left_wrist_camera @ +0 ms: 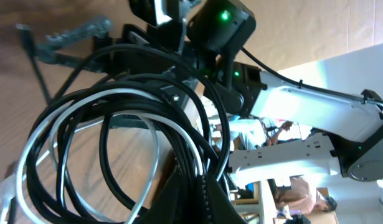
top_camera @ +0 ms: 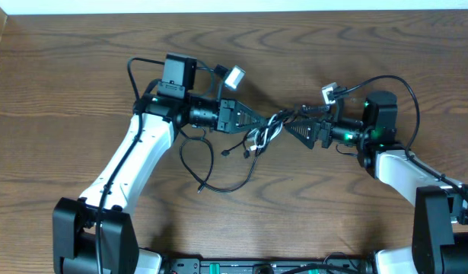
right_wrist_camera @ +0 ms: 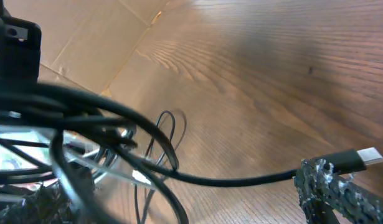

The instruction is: Untangle cables

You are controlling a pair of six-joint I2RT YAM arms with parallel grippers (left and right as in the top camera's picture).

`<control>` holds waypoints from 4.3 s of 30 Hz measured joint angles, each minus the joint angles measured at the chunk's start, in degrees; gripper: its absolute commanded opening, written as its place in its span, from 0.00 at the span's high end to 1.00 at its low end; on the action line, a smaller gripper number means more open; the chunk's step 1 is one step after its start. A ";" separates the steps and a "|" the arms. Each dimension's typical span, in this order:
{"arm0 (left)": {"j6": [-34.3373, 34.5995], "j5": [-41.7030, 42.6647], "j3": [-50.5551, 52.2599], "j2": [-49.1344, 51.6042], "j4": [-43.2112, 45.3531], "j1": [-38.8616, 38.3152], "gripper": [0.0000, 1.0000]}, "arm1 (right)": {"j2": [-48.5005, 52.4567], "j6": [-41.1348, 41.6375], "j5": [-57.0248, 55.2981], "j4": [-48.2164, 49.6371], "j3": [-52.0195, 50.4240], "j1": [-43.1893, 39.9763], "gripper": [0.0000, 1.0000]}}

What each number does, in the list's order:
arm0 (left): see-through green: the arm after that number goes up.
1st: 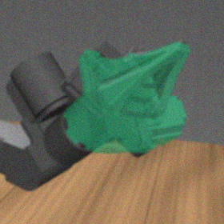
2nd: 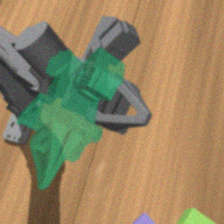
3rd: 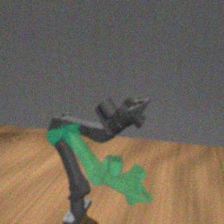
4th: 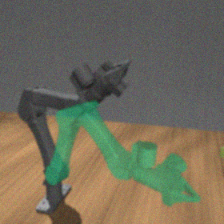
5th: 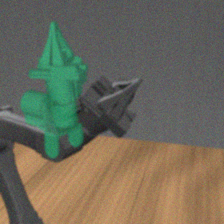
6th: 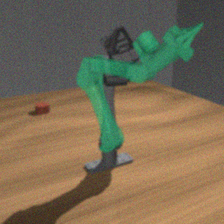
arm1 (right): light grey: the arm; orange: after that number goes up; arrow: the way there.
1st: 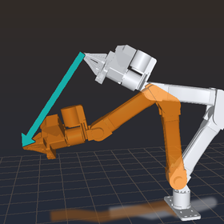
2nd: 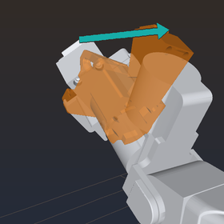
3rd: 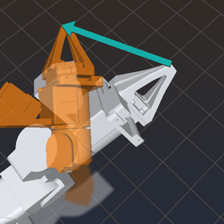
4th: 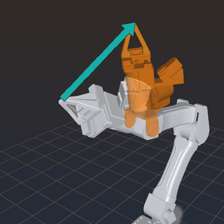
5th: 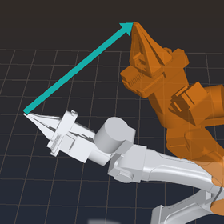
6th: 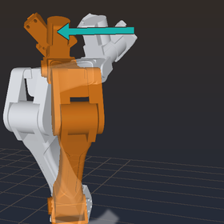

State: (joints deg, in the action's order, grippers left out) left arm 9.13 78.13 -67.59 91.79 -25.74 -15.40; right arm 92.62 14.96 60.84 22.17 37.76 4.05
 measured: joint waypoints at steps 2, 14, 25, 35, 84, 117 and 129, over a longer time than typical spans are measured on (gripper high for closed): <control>0.00 0.04 0.00 0.00 0.00 -0.68 0.93 | 0.00 -0.15 0.07 0.00 0.00 0.22 0.01; 0.00 0.15 0.00 0.00 0.02 -1.05 0.92 | 0.00 -1.77 4.98 1.55 0.00 1.16 0.01; -0.20 0.15 0.00 0.00 0.04 -1.05 0.92 | 0.00 -2.38 5.64 1.66 0.00 1.16 0.18; -0.22 1.14 0.00 0.00 0.04 -1.05 0.92 | 0.00 -2.47 5.86 1.68 0.00 1.38 0.01; -0.66 -15.34 0.00 0.37 -0.55 -5.29 0.28 | 0.07 -1.01 -2.93 -1.75 -0.09 4.42 0.99; -6.67 -46.88 0.00 0.37 2.32 -15.63 0.88 | 0.26 5.64 -10.32 -4.09 -0.11 4.42 0.99; -6.40 -53.29 0.00 0.37 1.44 -14.16 0.92 | 0.28 6.21 -8.94 -2.45 -0.11 4.44 0.54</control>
State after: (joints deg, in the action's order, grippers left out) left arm 2.72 24.84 -67.59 92.16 -24.29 -29.56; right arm 92.90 21.17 51.90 19.73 37.65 8.49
